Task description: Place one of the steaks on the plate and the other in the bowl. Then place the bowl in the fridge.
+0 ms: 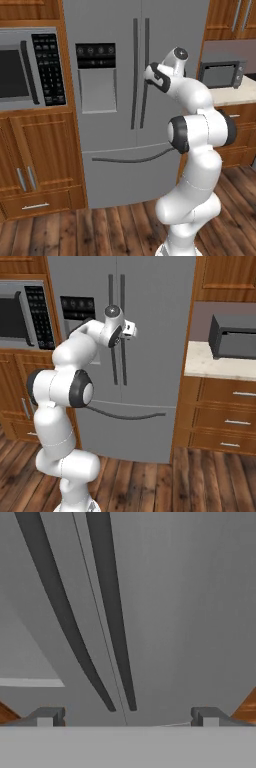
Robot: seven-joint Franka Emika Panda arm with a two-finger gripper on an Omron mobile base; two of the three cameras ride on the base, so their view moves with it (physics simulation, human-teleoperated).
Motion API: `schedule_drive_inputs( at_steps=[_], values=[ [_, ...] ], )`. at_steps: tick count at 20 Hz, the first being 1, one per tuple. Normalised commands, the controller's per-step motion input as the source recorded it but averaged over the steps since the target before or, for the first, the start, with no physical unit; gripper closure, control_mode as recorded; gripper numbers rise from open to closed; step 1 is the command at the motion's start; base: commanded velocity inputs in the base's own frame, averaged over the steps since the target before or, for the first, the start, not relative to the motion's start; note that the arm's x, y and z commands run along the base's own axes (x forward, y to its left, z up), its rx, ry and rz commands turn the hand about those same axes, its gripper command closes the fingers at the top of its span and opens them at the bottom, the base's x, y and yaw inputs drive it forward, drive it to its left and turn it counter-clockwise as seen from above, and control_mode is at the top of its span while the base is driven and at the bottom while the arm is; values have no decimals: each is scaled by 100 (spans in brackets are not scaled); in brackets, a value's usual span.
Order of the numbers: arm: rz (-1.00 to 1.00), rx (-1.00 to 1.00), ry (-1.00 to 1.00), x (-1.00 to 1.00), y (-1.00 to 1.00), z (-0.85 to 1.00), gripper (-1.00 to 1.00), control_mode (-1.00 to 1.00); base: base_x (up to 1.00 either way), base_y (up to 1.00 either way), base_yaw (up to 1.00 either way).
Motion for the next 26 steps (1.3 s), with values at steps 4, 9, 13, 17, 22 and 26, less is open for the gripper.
schedule_drive_inputs(
  at_steps=[4,9,13,17,22,26],
  values=[
    [0,0,0,0,0,0,-100,100,37,0,0],
    [0,0,0,0,0,0,-100,100,85,5,0],
    [0,0,0,0,0,0,-100,100,0,0,0],
    [0,0,0,2,0,0,-100,-100,0,0,0],
    [0,0,0,38,0,-23,-100,-100,0,0,0],
    [0,0,0,42,1,-47,-100,-100,0,0,0]
  ],
)
